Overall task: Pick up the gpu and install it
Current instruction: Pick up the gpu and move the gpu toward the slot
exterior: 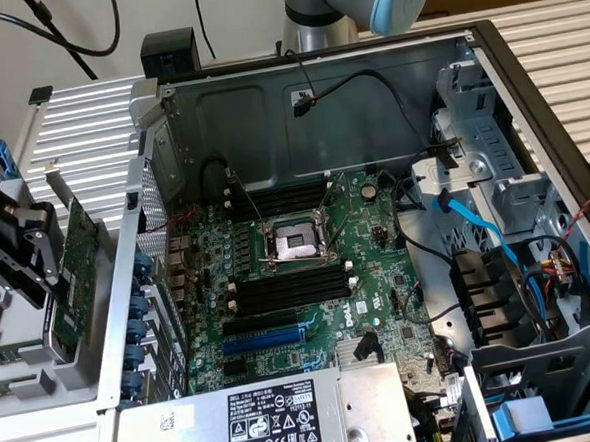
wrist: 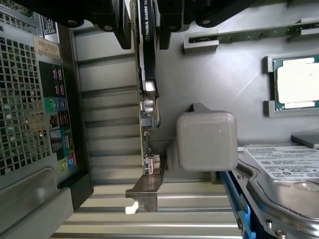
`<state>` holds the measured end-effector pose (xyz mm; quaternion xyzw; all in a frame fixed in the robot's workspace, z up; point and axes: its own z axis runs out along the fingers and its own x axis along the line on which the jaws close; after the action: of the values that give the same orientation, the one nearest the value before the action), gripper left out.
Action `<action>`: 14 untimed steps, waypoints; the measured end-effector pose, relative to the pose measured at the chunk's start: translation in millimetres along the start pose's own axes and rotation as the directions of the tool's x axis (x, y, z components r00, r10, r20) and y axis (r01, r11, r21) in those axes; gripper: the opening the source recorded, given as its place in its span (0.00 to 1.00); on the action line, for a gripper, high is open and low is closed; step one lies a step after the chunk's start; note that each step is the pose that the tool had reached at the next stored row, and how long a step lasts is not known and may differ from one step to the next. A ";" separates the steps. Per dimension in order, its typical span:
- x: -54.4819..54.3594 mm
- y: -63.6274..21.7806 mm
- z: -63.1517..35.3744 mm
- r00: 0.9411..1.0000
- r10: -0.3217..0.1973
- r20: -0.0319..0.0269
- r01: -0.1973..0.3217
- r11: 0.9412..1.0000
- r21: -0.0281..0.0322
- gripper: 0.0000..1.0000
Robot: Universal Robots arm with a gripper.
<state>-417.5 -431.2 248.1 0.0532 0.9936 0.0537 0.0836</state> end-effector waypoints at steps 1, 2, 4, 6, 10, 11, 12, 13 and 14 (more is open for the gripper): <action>0.2 0.2 1.1 1.000 0.001 0.001 -0.001 1.000 -0.001 0.36; 0.4 0.5 2.1 1.000 0.001 0.001 -0.001 1.000 -0.002 0.36; 0.2 1.4 4.0 1.000 0.002 0.002 -0.002 1.000 -0.004 0.36; 0.3 1.7 5.2 1.000 0.003 0.003 -0.003 1.000 -0.007 0.36; 0.7 1.6 7.0 1.000 0.007 0.002 -0.007 1.000 -0.012 0.36; 0.6 1.6 7.1 1.000 0.008 0.002 -0.008 1.000 -0.013 0.36; 0.6 1.6 7.2 1.000 0.008 0.002 -0.008 1.000 -0.015 0.36; 0.6 1.6 7.2 1.000 0.008 0.002 -0.008 1.000 -0.015 0.36; 0.6 1.6 7.3 1.000 0.008 0.002 -0.008 1.000 -0.015 0.36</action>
<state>-416.8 -428.8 241.1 0.0568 0.9929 0.0615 0.0850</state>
